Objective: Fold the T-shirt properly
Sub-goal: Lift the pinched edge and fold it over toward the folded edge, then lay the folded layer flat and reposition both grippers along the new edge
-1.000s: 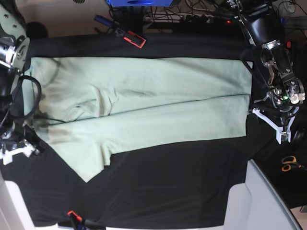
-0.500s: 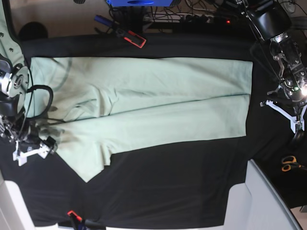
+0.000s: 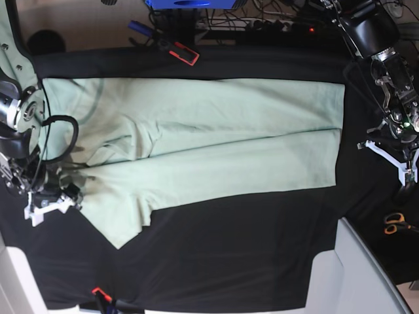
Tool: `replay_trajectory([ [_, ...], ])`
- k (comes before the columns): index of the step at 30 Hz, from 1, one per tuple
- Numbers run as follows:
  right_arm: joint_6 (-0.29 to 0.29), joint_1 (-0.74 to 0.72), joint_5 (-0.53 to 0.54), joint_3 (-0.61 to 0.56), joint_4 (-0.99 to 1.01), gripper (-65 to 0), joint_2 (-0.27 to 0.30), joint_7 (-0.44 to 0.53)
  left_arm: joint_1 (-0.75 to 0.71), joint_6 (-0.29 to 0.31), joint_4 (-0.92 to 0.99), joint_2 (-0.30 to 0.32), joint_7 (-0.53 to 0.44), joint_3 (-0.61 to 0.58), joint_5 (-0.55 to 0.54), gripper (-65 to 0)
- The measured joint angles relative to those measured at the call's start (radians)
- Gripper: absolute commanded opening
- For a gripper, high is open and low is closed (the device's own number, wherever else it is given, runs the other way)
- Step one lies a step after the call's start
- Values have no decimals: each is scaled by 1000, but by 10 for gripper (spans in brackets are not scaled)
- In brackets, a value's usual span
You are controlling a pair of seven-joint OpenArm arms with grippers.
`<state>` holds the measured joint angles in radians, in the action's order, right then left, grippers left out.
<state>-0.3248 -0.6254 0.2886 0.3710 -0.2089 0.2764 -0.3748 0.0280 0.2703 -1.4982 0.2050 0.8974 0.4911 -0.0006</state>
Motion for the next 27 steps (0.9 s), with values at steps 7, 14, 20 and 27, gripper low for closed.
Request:
replay_trajectory([
  [7, 0, -6, 0, 0, 0, -360, 0, 0, 0, 0, 0, 0, 0, 0, 0, -324],
  [14, 1, -6, 2, 0, 0, -650, -1, 0, 55, 0, 117, 1, -2, 0, -2, -322],
  [20, 1, -5, 0, 0, 0, -650, 0, 0, 115, 0, 190, -6, 1, 0, 0, -314],
  [27, 1, -3, 0, 0, 0, -650, 3, 0, 246, 0, 336, -16, -6, 0, 1, -143],
])
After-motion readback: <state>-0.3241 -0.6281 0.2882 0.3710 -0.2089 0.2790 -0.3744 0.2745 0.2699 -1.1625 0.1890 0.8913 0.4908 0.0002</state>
